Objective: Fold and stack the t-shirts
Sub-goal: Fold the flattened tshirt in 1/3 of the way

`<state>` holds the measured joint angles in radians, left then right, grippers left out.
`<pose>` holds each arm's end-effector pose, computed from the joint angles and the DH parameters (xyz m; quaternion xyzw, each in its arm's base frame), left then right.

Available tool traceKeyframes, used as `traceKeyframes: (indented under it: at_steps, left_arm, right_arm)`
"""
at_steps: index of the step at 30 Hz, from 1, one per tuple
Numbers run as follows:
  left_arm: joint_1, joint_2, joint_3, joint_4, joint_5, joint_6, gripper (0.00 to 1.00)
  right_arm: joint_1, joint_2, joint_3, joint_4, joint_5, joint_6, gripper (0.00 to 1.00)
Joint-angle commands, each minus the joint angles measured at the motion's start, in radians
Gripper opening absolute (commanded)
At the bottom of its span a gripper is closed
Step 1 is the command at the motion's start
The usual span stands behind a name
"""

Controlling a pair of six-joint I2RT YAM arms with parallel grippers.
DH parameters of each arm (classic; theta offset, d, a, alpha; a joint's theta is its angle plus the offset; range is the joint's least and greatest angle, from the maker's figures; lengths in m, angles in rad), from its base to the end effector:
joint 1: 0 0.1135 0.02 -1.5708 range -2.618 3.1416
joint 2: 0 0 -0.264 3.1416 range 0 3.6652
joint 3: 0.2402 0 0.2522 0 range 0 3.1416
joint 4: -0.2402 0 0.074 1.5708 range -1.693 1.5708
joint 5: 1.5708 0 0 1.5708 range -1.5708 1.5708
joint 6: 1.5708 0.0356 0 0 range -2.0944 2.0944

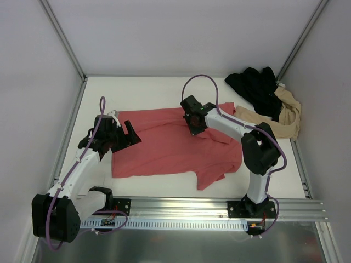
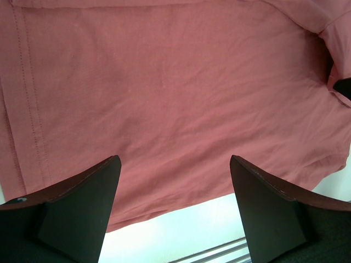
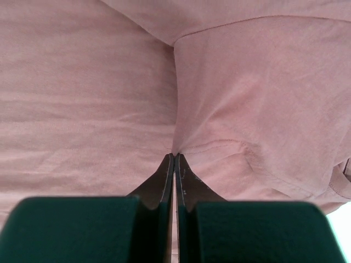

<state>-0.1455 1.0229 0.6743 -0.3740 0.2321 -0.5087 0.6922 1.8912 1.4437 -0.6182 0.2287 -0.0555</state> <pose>0.2112 -0.0392 0.2397 -0.1166 0.8990 -0.2313 0.3532 0.3150 0.2507 0.2171 -0.3248 0.9059 -0.0272 0.2704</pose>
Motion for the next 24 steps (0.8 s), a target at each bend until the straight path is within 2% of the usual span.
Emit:
traceKeyframes:
  at_steps: [1,24]
  left_arm:
    - [-0.012,0.002,0.010,0.021,0.024,0.013,0.83]
    - [-0.012,0.013,0.011,0.027,0.030,0.012,0.83]
  right_arm:
    - [0.009,-0.060,0.037,-0.026,-0.006,0.014,0.00]
    - [0.015,-0.132,0.081,-0.074,0.024,-0.001,0.00]
